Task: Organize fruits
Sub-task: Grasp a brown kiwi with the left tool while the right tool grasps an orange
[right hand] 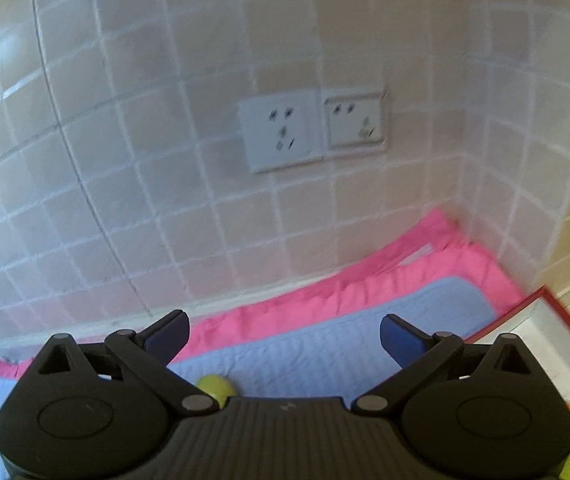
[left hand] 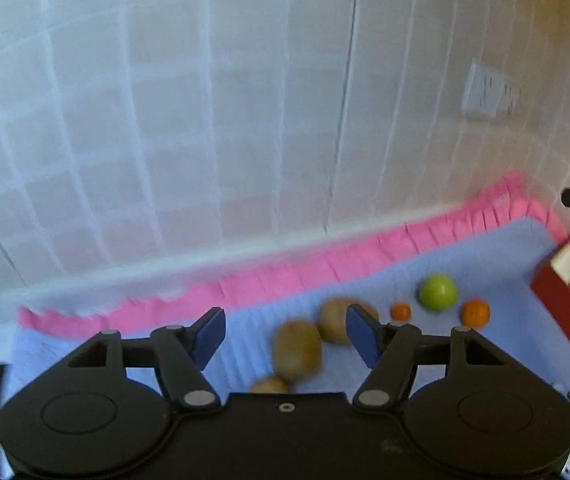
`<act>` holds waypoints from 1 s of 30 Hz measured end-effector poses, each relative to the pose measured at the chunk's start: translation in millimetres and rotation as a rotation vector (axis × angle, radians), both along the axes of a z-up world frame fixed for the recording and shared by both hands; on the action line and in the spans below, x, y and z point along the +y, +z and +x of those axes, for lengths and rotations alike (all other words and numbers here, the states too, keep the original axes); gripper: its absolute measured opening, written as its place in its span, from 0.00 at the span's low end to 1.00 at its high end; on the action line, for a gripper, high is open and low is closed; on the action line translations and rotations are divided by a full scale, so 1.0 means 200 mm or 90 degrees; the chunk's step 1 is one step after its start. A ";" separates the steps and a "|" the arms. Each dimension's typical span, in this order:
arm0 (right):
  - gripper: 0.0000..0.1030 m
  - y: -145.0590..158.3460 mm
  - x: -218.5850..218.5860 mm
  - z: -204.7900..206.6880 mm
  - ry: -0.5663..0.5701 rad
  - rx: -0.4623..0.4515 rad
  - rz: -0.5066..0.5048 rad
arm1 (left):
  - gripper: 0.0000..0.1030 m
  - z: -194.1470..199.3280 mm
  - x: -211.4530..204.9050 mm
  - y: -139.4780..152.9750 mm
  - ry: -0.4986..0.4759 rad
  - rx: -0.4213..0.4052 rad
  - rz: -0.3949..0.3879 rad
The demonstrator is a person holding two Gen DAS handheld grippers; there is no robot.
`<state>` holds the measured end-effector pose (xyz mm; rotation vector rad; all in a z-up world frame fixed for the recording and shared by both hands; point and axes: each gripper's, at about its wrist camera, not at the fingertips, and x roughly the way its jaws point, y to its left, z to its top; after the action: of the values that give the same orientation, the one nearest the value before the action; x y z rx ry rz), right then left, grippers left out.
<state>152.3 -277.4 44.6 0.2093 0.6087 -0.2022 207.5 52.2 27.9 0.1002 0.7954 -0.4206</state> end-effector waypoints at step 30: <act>0.71 -0.80 0.14 0.38 0.091 0.222 0.020 | 0.59 0.40 -0.24 -0.59 -0.036 0.138 0.066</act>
<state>228.4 -249.4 -115.8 0.1604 0.9707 -0.0910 288.5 4.0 -89.5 0.1760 1.0293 -0.4482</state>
